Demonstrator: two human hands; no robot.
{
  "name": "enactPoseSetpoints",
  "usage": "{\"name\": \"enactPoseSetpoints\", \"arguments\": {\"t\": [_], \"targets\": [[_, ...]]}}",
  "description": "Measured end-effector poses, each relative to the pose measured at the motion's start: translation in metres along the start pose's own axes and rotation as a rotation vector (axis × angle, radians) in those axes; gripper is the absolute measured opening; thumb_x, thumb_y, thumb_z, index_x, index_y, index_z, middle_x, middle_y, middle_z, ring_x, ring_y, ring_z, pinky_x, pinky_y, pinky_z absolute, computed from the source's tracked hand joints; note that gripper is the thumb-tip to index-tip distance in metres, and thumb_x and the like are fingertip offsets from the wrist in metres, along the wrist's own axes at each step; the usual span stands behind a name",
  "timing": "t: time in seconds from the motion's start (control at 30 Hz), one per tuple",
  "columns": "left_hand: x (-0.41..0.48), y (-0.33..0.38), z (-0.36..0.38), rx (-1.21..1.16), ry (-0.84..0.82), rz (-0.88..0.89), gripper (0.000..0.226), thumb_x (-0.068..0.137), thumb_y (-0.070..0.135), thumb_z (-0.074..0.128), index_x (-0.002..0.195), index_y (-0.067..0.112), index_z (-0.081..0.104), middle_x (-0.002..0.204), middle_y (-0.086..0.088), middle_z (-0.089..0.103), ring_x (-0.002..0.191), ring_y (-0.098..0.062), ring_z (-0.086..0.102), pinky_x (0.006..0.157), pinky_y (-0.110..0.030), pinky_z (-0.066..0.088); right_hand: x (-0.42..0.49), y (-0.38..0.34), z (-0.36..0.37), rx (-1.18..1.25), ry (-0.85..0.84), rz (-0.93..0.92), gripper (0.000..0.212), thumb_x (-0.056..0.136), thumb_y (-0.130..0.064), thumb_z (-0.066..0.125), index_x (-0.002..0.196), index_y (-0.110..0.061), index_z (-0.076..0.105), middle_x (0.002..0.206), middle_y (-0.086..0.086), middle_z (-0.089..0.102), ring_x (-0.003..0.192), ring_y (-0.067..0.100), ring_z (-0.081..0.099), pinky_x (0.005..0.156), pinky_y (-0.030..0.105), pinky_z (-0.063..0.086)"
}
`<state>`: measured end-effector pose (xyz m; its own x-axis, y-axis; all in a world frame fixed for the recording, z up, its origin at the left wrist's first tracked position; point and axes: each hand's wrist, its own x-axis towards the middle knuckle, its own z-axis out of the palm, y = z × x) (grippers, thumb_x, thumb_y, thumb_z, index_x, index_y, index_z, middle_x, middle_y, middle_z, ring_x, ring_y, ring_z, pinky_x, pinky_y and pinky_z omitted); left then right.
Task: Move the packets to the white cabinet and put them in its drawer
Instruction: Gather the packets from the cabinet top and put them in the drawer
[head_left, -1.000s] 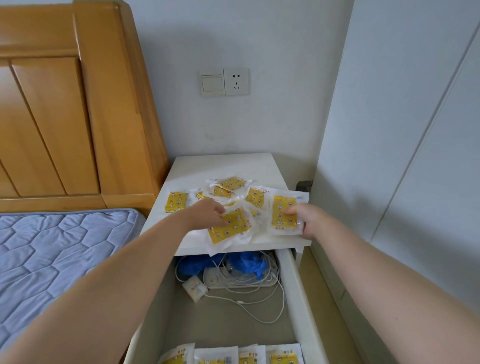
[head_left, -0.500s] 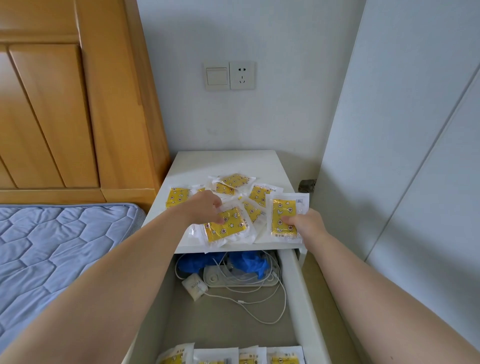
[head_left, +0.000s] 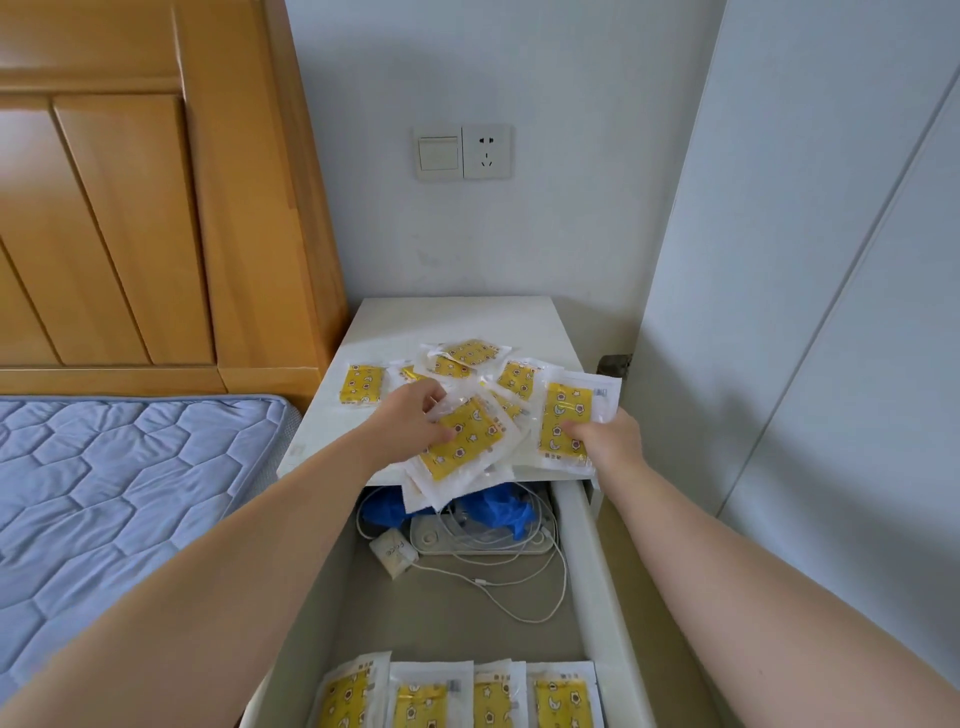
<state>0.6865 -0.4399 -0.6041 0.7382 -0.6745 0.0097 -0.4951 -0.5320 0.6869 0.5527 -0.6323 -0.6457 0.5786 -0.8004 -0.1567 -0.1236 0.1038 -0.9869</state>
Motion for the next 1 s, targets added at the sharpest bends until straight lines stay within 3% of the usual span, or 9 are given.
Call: {"name": "enactPoseSetpoints", "arguments": {"t": [0.1, 0.17, 0.27, 0.37, 0.47, 0.6, 0.7, 0.87, 1.0], "targets": [[-0.020, 0.002, 0.014, -0.148, 0.039, -0.044, 0.025, 0.083, 0.013, 0.072, 0.100, 0.016, 0.054, 0.083, 0.006, 0.054, 0.073, -0.010, 0.053, 0.057, -0.017, 0.042, -0.022, 0.009, 0.001, 0.130, 0.066, 0.040, 0.020, 0.078, 0.000, 0.073, 0.088, -0.015, 0.064, 0.089, 0.004, 0.069, 0.083, 0.023, 0.067, 0.078, 0.039, 0.056], [-0.030, -0.002, 0.026, -0.283, 0.068, -0.118, 0.027, 0.082, 0.013, 0.074, 0.102, 0.017, 0.056, 0.093, -0.001, 0.060, 0.085, -0.019, 0.060, 0.070, -0.026, 0.050, -0.038, 0.019, 0.000, 0.202, 0.060, 0.075, 0.019, 0.078, -0.002, 0.074, 0.089, -0.015, 0.066, 0.087, 0.001, 0.070, 0.083, 0.022, 0.068, 0.078, 0.038, 0.056], [-0.047, -0.012, 0.044, -0.491, 0.124, -0.264, 0.028, 0.082, 0.014, 0.074, 0.103, 0.017, 0.057, 0.098, -0.004, 0.063, 0.087, -0.023, 0.063, 0.076, -0.035, 0.054, -0.060, 0.032, -0.005, 0.301, 0.056, 0.125, 0.021, 0.077, -0.002, 0.074, 0.093, -0.015, 0.067, 0.090, 0.003, 0.071, 0.081, 0.021, 0.068, 0.073, 0.036, 0.055], [-0.068, -0.030, 0.067, -0.731, 0.157, -0.406, 0.026, 0.082, 0.008, 0.073, 0.105, 0.013, 0.061, 0.100, -0.007, 0.068, 0.090, -0.027, 0.067, 0.085, -0.045, 0.055, -0.079, 0.052, -0.007, 0.337, 0.014, 0.161, 0.021, 0.076, -0.001, 0.073, 0.086, -0.019, 0.067, 0.089, 0.003, 0.072, 0.086, 0.026, 0.068, 0.083, 0.044, 0.055], [-0.089, -0.046, 0.085, -0.959, 0.157, -0.510, 0.026, 0.087, 0.003, 0.066, 0.114, 0.007, 0.063, 0.101, -0.011, 0.070, 0.094, -0.029, 0.068, 0.086, -0.049, 0.055, -0.096, 0.069, -0.001, 0.276, -0.065, 0.176, 0.025, 0.071, -0.006, 0.076, 0.091, -0.019, 0.069, 0.094, 0.002, 0.073, 0.097, 0.028, 0.067, 0.096, 0.052, 0.047], [-0.103, -0.060, 0.102, -1.161, 0.089, -0.591, 0.024, 0.094, 0.006, 0.056, 0.118, 0.006, 0.059, 0.110, -0.012, 0.068, 0.100, -0.030, 0.066, 0.077, -0.047, 0.056, -0.108, 0.079, 0.005, 0.179, -0.163, 0.229, 0.020, 0.077, 0.000, 0.071, 0.085, -0.019, 0.070, 0.092, 0.005, 0.074, 0.092, 0.028, 0.069, 0.093, 0.052, 0.050], [-0.111, -0.073, 0.109, -1.204, -0.025, -0.623, 0.033, 0.095, 0.008, 0.055, 0.128, 0.007, 0.054, 0.116, -0.013, 0.068, 0.104, -0.031, 0.065, 0.083, -0.049, 0.054, -0.110, 0.086, 0.006, 0.179, -0.234, 0.281, 0.019, 0.081, 0.001, 0.067, 0.090, -0.016, 0.069, 0.095, 0.008, 0.073, 0.089, 0.028, 0.070, 0.087, 0.049, 0.054], [-0.119, -0.079, 0.103, -1.156, -0.234, -0.583, 0.021, 0.093, 0.005, 0.056, 0.113, 0.010, 0.060, 0.100, -0.010, 0.074, 0.088, -0.026, 0.072, 0.073, -0.045, 0.055, -0.106, 0.087, 0.009, 0.093, -0.329, 0.264, 0.027, 0.082, 0.004, 0.065, 0.103, -0.012, 0.066, 0.100, 0.010, 0.072, 0.095, 0.028, 0.068, 0.090, 0.050, 0.051], [-0.113, -0.081, 0.098, -1.129, -0.202, -0.630, 0.025, 0.091, 0.007, 0.059, 0.117, 0.009, 0.059, 0.105, -0.013, 0.072, 0.097, -0.031, 0.069, 0.085, -0.051, 0.054, -0.102, 0.092, 0.005, 0.101, -0.342, 0.281, 0.032, 0.083, 0.001, 0.065, 0.111, -0.015, 0.066, 0.104, 0.009, 0.072, 0.095, 0.028, 0.069, 0.086, 0.050, 0.054]]}}
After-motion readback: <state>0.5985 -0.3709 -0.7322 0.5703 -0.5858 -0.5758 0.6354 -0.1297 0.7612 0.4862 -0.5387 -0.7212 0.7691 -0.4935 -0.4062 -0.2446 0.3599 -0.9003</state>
